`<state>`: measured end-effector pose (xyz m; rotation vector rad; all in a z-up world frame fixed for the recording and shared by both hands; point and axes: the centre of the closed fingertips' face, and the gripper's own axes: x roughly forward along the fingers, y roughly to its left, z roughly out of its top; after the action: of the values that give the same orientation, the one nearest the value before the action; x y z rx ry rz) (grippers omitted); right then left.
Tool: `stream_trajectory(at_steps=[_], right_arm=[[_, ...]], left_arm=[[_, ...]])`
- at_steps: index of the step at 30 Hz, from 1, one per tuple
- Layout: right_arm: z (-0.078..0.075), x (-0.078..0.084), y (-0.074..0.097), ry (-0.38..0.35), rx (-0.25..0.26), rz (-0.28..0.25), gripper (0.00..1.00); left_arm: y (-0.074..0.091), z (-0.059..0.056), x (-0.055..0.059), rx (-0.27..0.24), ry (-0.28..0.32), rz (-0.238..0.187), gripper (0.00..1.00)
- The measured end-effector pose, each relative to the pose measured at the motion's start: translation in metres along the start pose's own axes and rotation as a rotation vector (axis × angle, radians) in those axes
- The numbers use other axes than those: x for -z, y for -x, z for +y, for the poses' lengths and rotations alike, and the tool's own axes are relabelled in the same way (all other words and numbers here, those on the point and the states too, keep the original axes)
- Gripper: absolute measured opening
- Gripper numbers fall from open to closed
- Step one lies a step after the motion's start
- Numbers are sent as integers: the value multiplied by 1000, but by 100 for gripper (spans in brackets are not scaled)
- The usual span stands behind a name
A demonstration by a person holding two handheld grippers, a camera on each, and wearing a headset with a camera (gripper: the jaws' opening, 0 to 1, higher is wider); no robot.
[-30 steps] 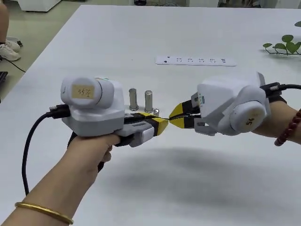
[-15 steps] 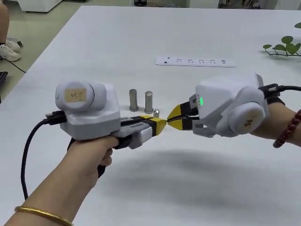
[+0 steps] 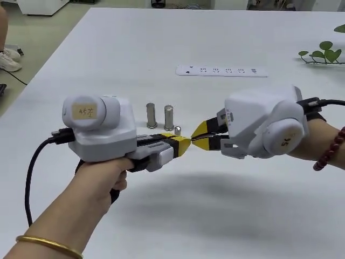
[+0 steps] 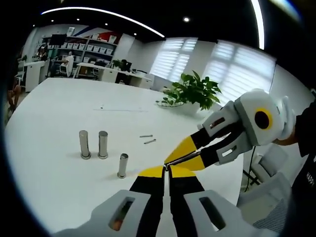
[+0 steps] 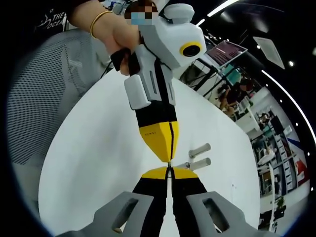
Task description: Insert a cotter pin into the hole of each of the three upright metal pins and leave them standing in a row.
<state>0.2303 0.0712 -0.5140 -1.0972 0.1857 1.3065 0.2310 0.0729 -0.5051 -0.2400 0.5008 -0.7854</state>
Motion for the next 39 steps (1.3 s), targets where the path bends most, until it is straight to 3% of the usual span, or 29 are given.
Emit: stream_trajectory(at_steps=[4,11,18,22,33,39], right_arm=[[0,0,1,-26,5,1,0],[1,0,2,-151,-6,-35,0],[3,2,3,-290,-30,-76,1],[3,6,4,-409,-52,-105,5],[21,4,7,-680,-173,-193,10],[37,1,7,-767,-249,-230,13]], left_arm=[[0,-1,-1,6,-15,-2,0],[1,-2,0,16,-44,2,0],[4,2,5,16,-121,37,0],[6,4,9,19,-181,60,0],[15,4,26,72,-327,134,0],[18,-5,30,141,-348,146,0]])
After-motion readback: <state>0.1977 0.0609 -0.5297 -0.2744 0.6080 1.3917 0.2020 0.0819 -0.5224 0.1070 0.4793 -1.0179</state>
